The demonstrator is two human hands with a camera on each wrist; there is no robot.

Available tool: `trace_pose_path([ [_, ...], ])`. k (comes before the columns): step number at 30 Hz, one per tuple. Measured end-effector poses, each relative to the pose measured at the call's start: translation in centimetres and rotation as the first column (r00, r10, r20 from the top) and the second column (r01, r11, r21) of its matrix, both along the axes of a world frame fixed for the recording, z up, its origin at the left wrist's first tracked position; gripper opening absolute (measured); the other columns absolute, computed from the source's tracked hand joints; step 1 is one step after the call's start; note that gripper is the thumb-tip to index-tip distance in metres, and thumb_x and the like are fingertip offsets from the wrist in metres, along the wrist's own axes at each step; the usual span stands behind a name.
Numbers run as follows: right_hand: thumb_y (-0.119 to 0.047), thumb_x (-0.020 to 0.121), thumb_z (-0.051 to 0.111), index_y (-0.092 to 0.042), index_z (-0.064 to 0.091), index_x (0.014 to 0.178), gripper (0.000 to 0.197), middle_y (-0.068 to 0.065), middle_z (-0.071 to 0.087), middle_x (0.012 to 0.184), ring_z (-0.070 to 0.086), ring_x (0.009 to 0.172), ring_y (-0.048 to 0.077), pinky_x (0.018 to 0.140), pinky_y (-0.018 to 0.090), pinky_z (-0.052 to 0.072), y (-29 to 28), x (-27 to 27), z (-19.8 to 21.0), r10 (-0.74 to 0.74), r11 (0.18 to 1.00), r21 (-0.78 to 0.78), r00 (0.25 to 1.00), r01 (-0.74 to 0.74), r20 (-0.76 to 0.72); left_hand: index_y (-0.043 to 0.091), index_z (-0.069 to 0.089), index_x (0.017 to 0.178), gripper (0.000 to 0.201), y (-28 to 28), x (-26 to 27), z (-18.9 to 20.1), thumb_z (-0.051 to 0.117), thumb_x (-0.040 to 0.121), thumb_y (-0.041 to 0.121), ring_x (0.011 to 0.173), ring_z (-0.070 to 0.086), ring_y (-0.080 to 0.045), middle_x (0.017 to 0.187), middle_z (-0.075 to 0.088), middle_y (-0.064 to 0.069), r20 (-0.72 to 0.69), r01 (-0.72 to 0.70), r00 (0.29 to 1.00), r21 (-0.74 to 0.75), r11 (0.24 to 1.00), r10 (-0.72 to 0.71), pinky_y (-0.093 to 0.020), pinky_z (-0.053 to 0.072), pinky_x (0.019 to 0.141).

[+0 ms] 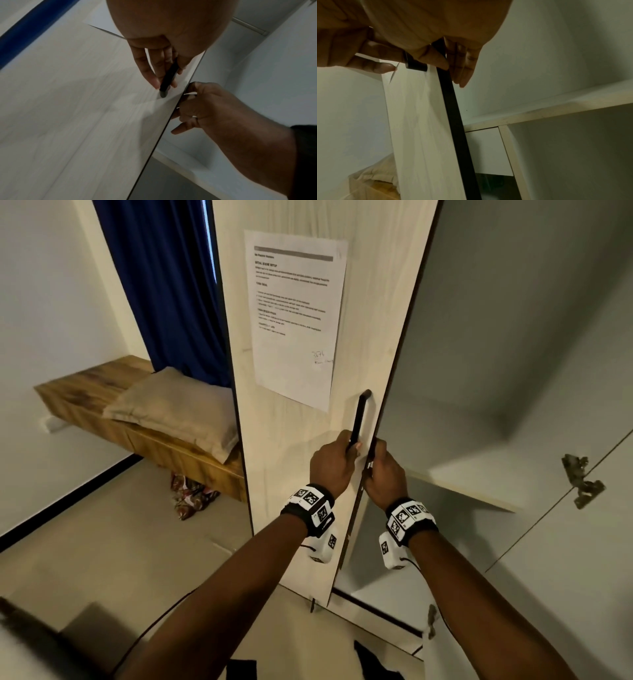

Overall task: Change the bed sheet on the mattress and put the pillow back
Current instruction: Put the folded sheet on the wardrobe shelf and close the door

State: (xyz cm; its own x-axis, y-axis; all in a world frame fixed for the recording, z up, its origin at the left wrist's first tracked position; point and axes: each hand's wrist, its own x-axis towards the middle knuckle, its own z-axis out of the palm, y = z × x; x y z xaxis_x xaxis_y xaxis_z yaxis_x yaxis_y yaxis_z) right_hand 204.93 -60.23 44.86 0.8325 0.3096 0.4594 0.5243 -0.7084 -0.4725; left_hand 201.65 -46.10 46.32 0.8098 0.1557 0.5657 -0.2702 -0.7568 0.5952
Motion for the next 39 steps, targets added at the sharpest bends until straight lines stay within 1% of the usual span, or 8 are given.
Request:
trace_pose_path([
  [8, -0.021, 0.09, 0.064, -0.017, 0.046, 0.132, 0.046, 0.005, 0.067, 0.111, 0.065, 0.095, 0.026, 0.076, 0.043, 0.057, 2.7, -9.2, 0.2, 0.086, 0.994, 0.063, 0.995, -0.088, 0.041, 0.029, 0.051, 0.108, 0.028, 3.3, -7.9, -0.8, 0.033, 0.106, 0.049, 0.074, 0.068, -0.02, 0.083, 0.072, 0.006, 0.015, -0.071, 0.997, -0.049, 0.996, 0.072, -0.04, 0.055, 0.064],
  [12, -0.046, 0.087, 0.038, -0.014, 0.049, 0.136, 0.059, 0.005, 0.065, 0.119, 0.062, 0.103, 0.022, 0.084, 0.03, 0.052, 4.8, -13.5, 0.9, 0.135, 0.987, 0.078, 0.989, -0.14, 0.06, 0.028, 0.052, 0.107, 0.033, 5.3, -11.8, -0.9, 0.03, 0.106, 0.053, 0.073, 0.068, -0.023, 0.082, 0.072, 0.003, 0.008, -0.157, 0.987, -0.089, 0.984, 0.158, -0.042, 0.055, 0.065],
  [14, -0.041, 0.085, 0.034, -0.006, 0.051, 0.134, 0.062, 0.006, 0.064, 0.121, 0.057, 0.105, 0.017, 0.086, 0.017, 0.043, 6.2, -15.7, 1.5, 0.192, 0.971, 0.134, 0.979, -0.2, 0.065, 0.026, 0.053, 0.105, 0.032, 6.5, -13.7, -0.8, 0.032, 0.107, 0.05, 0.072, 0.066, -0.024, 0.08, 0.07, 0.001, 0.004, -0.198, 0.98, -0.102, 0.975, 0.2, -0.042, 0.054, 0.064],
  [19, -0.035, 0.092, 0.038, -0.01, 0.049, 0.137, 0.053, 0.011, 0.061, 0.128, 0.062, 0.11, 0.026, 0.089, 0.039, 0.055, 9.6, -18.2, 0.5, 0.25, 0.959, 0.117, 0.965, -0.258, 0.081, 0.026, 0.056, 0.103, 0.046, 9.6, -17.5, -0.4, 0.035, 0.101, 0.067, 0.077, 0.068, -0.014, 0.083, 0.069, 0.007, 0.013, -0.184, 0.982, -0.188, 0.965, 0.19, -0.038, 0.055, 0.068],
  [22, -0.011, 0.093, 0.055, -0.009, 0.047, 0.143, 0.051, 0.011, 0.054, 0.14, 0.056, 0.123, 0.025, 0.098, 0.042, 0.054, 11.6, -18.8, 0.4, 0.252, 0.955, 0.118, 0.955, -0.272, 0.155, 0.026, 0.057, 0.102, 0.049, 11.6, -19.4, 0.3, 0.04, 0.097, 0.072, 0.079, 0.065, -0.01, 0.087, 0.068, 0.008, 0.007, -0.172, 0.984, -0.233, 0.957, 0.179, -0.034, 0.054, 0.068],
  [30, -0.008, 0.095, 0.057, -0.011, 0.033, 0.155, 0.064, 0.004, 0.037, 0.16, 0.039, 0.144, 0.016, 0.116, 0.018, 0.03, 18.2, -19.4, 1.7, 0.399, 0.903, 0.058, 0.88, -0.426, 0.258, 0.023, 0.058, 0.109, 0.041, 17.9, -22.4, -0.1, 0.049, 0.099, 0.062, 0.078, 0.064, -0.007, 0.088, 0.068, 0.007, 0.017, -0.199, 0.977, -0.265, 0.943, 0.211, -0.029, 0.048, 0.065],
  [33, -0.009, 0.097, 0.055, -0.014, 0.026, 0.158, 0.068, 0.002, 0.028, 0.164, 0.034, 0.147, 0.015, 0.113, 0.009, 0.025, 20.8, -19.2, 0.8, 0.445, 0.884, 0.028, 0.858, -0.467, 0.255, 0.027, 0.056, 0.108, 0.041, 20.2, -22.9, -0.5, 0.047, 0.098, 0.065, 0.079, 0.064, -0.01, 0.088, 0.065, 0.008, 0.028, -0.205, 0.975, -0.285, 0.937, 0.222, -0.034, 0.051, 0.068],
  [39, -0.012, 0.101, 0.053, -0.024, 0.019, 0.16, 0.07, 0.007, 0.027, 0.162, 0.056, 0.126, 0.022, 0.077, 0.025, 0.06, 26.4, -19.6, -0.4, 0.43, 0.882, 0.076, 0.861, -0.465, 0.271, 0.027, 0.051, 0.13, 0.054, 24.6, -23.5, -0.6, 0.04, 0.098, 0.069, 0.099, 0.067, -0.015, 0.115, 0.069, 0.003, -0.006, -0.253, 0.965, -0.272, 0.928, 0.261, -0.044, 0.056, 0.084],
])
